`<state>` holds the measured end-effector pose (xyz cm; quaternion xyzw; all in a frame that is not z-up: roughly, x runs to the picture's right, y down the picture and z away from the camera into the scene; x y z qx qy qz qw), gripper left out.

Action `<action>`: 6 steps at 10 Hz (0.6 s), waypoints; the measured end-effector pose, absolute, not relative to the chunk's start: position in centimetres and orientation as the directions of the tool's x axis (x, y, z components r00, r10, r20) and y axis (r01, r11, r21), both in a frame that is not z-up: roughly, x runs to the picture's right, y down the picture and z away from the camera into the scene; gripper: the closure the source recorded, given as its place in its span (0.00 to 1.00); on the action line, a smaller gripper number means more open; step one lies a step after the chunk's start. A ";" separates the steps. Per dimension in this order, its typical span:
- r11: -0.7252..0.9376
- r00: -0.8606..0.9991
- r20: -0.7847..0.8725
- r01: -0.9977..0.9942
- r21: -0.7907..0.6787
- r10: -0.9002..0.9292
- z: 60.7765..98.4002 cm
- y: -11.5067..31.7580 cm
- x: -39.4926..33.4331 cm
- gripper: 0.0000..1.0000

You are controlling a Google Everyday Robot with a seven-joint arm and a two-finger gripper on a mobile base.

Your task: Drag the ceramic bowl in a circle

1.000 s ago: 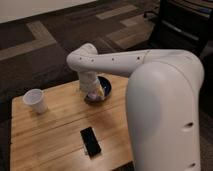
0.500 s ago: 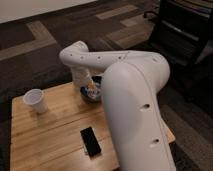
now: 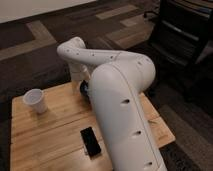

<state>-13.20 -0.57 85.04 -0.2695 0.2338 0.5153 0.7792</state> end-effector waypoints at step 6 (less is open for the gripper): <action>0.402 0.442 -0.561 -0.893 -0.201 0.700 88.1 -6.4 -8.3 0.35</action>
